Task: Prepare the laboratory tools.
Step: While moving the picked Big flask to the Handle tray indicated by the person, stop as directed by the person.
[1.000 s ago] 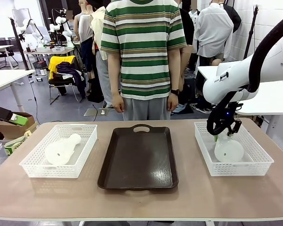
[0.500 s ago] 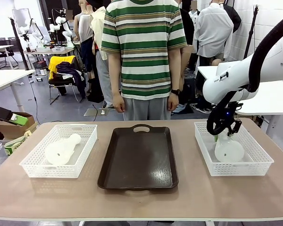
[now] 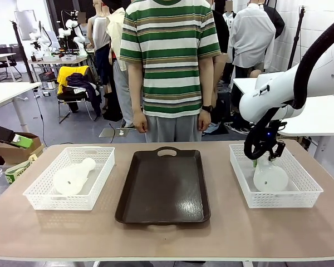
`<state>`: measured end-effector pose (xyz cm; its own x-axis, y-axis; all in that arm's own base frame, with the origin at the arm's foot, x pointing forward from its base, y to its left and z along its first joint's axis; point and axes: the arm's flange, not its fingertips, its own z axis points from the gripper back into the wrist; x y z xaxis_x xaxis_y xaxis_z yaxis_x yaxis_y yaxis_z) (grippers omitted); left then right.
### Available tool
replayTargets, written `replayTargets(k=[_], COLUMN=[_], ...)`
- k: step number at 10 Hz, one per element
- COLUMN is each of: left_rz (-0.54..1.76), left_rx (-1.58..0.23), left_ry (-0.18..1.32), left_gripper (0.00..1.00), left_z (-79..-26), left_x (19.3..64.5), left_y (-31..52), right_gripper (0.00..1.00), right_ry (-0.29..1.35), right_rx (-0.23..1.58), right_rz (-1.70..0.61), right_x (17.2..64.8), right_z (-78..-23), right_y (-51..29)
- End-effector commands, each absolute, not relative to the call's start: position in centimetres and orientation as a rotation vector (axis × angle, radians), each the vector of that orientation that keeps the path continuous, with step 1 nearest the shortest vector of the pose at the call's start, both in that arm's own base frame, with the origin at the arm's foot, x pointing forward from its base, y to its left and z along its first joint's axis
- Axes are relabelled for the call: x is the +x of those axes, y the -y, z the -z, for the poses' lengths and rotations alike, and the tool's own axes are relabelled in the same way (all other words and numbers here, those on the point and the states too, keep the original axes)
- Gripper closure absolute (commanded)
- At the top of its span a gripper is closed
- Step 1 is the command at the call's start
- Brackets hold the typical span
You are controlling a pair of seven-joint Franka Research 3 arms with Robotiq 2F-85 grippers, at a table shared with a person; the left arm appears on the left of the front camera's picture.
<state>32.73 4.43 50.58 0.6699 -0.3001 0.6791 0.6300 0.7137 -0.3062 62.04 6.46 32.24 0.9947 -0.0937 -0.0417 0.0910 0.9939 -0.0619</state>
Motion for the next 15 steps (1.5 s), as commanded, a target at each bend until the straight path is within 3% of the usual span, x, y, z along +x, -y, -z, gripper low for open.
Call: replayTargets(k=[1, 15], left_rz=[0.572, 0.572], left_rx=[-0.580, -0.580], left_ry=[0.652, 0.652], left_gripper=[0.00, 0.00], left_z=[-50.55, -50.55], left_x=[32.82, 32.82], left_y=[-4.72, -4.72], right_gripper=[1.00, 1.00], right_ry=[-0.040, -0.040], right_rx=[-0.057, -0.057], right_rz=[0.092, 0.092], right_x=[62.05, 62.05], right_z=[-32.26, -32.26], right_y=[-6.50, -6.50])
